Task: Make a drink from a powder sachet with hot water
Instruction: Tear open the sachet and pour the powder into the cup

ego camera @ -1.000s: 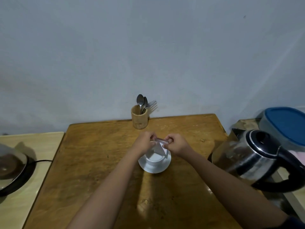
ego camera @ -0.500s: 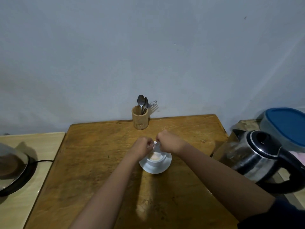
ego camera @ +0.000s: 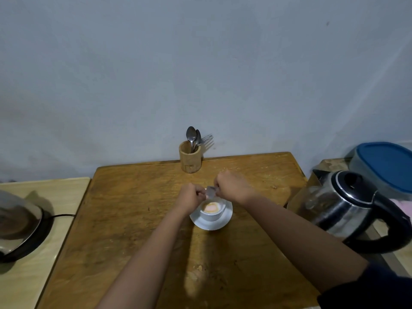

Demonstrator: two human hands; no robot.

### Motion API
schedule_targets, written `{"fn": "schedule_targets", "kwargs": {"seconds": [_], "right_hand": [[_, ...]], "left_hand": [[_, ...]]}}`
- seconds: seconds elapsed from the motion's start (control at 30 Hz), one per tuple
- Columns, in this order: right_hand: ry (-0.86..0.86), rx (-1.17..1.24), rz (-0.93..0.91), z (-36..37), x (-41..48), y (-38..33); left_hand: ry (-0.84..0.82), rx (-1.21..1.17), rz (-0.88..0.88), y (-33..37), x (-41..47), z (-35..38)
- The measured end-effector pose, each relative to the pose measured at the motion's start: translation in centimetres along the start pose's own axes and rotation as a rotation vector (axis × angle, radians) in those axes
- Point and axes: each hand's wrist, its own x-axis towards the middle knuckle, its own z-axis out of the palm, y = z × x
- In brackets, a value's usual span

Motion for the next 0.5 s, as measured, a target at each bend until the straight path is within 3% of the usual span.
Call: {"fn": "schedule_targets", "kwargs": {"seconds": [0.33,0.5], "right_hand": [[0.018,-0.002,0.01,0.12,-0.06,-0.18],[0.028,0.116,0.057,0.26,0.23,0.02]], "left_hand": [[-0.003,0.05,0.103,0.77,-0.44,-0.19],[0.021,0.066,0.078,0.57,-0.35,-0.66]]}}
